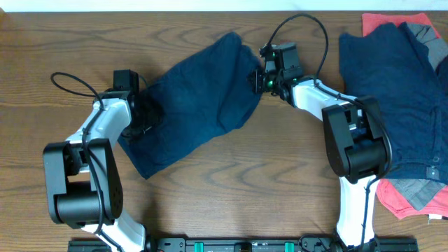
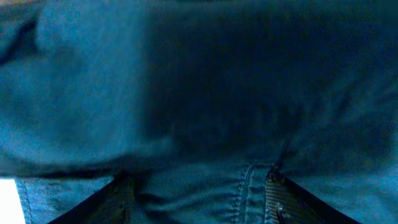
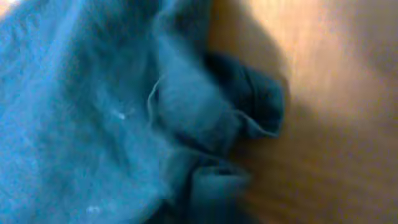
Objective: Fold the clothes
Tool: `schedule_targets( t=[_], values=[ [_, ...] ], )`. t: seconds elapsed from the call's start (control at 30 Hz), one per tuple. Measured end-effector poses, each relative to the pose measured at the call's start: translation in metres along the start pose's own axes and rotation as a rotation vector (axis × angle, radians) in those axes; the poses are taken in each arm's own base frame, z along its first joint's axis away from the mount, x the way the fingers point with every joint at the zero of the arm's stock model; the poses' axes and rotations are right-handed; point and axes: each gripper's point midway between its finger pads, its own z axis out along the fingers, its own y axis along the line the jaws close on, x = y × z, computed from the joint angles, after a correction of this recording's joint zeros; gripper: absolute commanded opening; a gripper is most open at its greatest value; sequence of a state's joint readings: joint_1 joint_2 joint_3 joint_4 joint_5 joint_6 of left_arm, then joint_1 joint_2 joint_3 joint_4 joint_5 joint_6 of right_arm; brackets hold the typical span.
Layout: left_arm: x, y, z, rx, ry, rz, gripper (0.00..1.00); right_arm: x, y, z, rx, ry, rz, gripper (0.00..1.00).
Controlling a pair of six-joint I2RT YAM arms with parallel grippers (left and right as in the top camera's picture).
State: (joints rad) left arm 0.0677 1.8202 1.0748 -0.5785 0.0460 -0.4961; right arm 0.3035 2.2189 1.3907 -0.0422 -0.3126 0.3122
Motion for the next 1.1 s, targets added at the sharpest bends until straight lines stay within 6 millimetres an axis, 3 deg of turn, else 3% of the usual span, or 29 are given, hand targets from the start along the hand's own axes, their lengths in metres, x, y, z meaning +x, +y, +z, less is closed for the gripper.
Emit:
schedule_targets(
  t=[0.1, 0.2, 0.4, 0.43, 0.5, 0.53, 0.57, 0.6, 0.73, 0.87, 1.0, 1.1],
  values=[
    [0.000, 0.000, 0.000, 0.000, 0.000, 0.000, 0.69, 0.009, -0.005, -0.005, 0.039, 0.049, 0.033, 0.01],
    [0.001, 0.000, 0.000, -0.001, 0.003, 0.001, 0.69, 0.028, -0.012, -0.022, 0.098, 0.152, 0.102, 0.01],
    [0.028, 0.010, -0.003, -0.039, 0.116, 0.043, 0.69, 0.084, -0.046, -0.098, 0.365, 0.403, 0.312, 0.03],
    [0.035, 0.013, -0.005, -0.050, 0.142, 0.053, 0.70, 0.088, -0.052, -0.109, 0.409, 0.416, 0.331, 0.12],
    [0.044, 0.017, -0.011, -0.054, 0.181, 0.082, 0.77, 0.084, -0.061, -0.129, 0.476, 0.398, 0.356, 0.49],
    [0.046, 0.018, -0.014, -0.054, 0.186, 0.091, 0.81, 0.079, -0.064, -0.134, 0.495, 0.379, 0.356, 0.75],
    [0.047, 0.018, -0.021, -0.045, 0.184, 0.112, 0.84, 0.075, -0.066, -0.139, 0.511, 0.358, 0.354, 0.85],
    [0.047, 0.018, -0.027, -0.038, 0.178, 0.119, 0.88, 0.070, -0.067, -0.144, 0.521, 0.339, 0.353, 0.89],
    [0.038, 0.013, -0.067, 0.027, 0.071, 0.152, 0.99, 0.058, -0.064, -0.159, 0.538, 0.291, 0.338, 0.90],
    [0.034, 0.011, -0.100, 0.078, -0.017, 0.157, 0.98, 0.047, -0.057, -0.180, 0.534, 0.252, 0.314, 0.83],
    [0.041, 0.011, -0.103, 0.094, 0.011, 0.155, 0.98, 0.026, -0.036, -0.204, 0.459, 0.182, 0.228, 0.82],
    [0.048, 0.009, -0.093, 0.110, 0.051, 0.154, 0.98, 0.012, -0.006, -0.224, 0.334, 0.140, 0.106, 0.81]
  ],
)
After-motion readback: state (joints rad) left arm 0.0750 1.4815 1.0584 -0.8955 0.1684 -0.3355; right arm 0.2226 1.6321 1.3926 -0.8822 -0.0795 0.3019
